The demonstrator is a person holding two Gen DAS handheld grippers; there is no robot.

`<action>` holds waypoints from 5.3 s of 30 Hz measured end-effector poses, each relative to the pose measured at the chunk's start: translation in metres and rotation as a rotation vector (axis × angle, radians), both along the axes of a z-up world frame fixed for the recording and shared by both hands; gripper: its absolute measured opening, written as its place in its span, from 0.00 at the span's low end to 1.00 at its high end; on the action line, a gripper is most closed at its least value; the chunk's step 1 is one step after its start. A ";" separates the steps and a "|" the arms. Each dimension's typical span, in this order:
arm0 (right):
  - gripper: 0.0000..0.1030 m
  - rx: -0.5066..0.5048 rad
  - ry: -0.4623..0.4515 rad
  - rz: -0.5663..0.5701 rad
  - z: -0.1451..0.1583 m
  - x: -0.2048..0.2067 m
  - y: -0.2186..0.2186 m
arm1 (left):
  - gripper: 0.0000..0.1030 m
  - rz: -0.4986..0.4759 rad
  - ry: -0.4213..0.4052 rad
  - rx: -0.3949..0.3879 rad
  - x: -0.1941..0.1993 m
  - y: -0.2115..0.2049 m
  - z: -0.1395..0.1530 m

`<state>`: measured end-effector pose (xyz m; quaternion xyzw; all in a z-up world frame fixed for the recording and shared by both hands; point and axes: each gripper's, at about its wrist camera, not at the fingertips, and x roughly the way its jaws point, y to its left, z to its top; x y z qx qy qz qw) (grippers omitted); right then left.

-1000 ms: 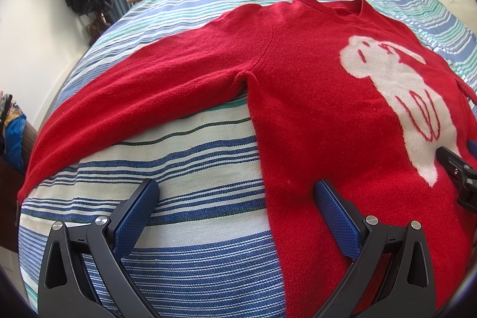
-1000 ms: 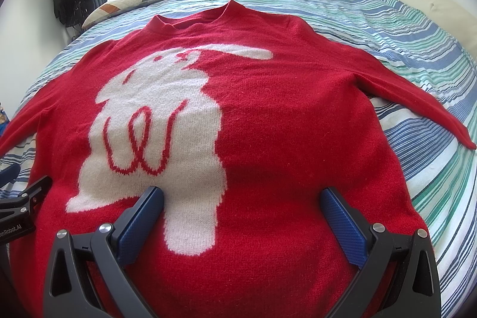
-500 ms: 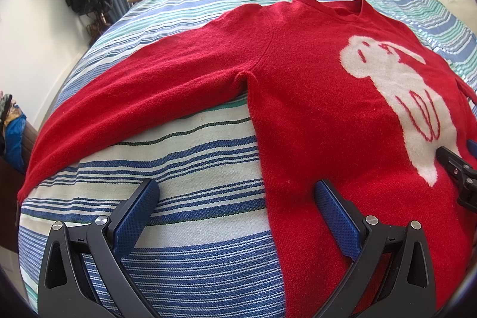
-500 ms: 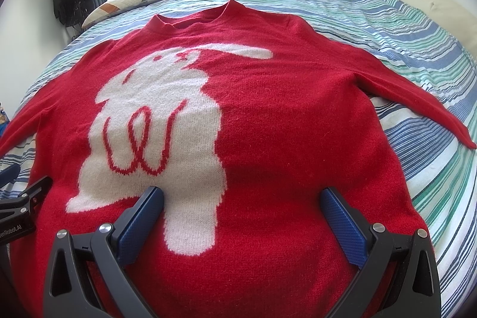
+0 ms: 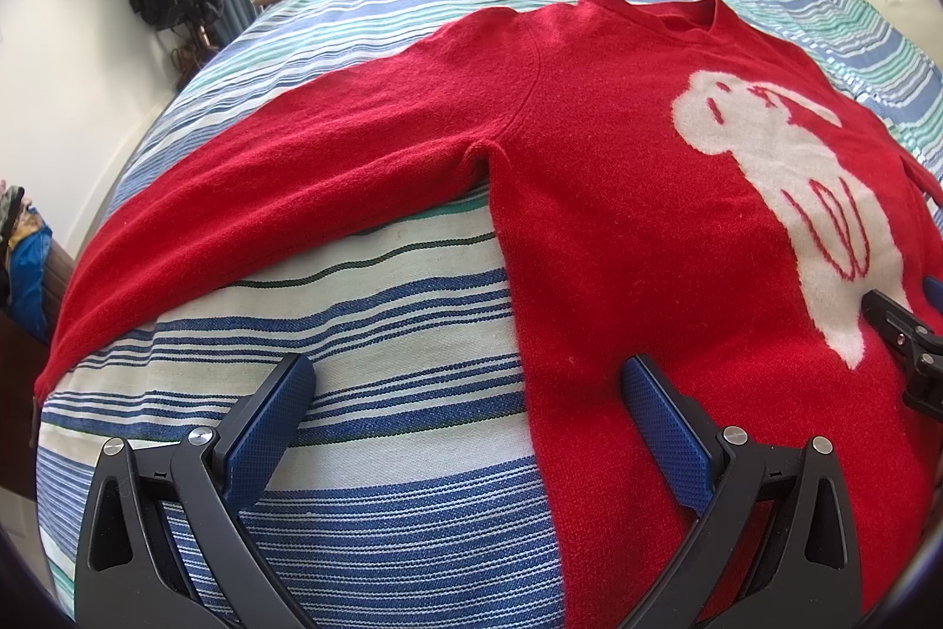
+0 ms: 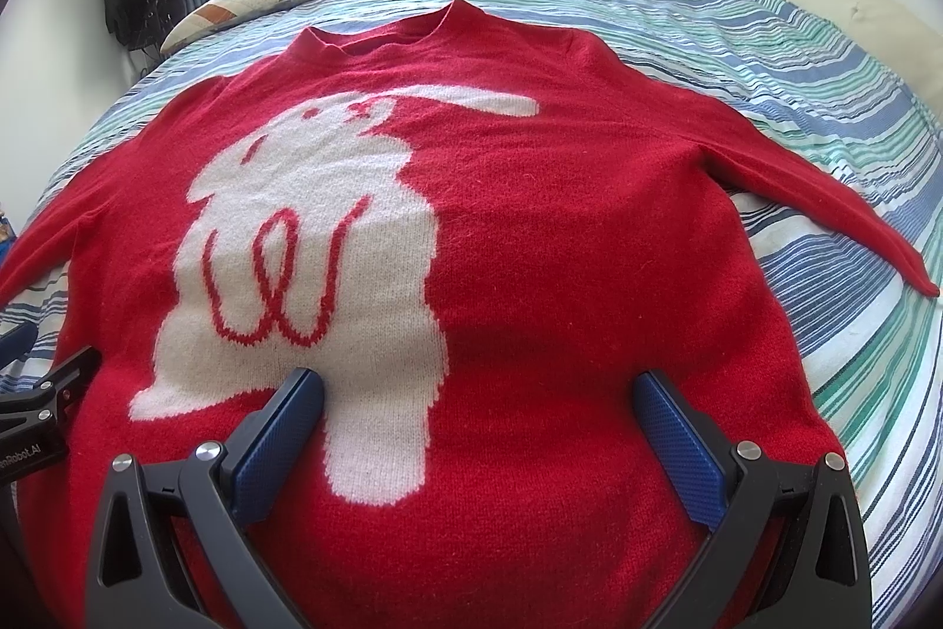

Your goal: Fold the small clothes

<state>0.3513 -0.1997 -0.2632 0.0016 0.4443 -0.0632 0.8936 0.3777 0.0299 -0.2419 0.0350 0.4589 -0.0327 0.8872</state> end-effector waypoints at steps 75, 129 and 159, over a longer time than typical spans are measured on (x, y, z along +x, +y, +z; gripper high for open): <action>1.00 0.442 -0.074 0.087 0.041 -0.069 -0.063 | 1.00 0.003 -0.004 -0.001 -0.001 0.000 0.000; 0.06 0.771 -0.271 0.359 0.235 0.090 -0.120 | 0.99 0.270 -0.094 0.059 -0.125 0.085 0.031; 0.62 0.572 0.292 0.225 0.020 -0.069 -0.101 | 1.00 0.319 -0.054 0.010 -0.123 0.100 0.007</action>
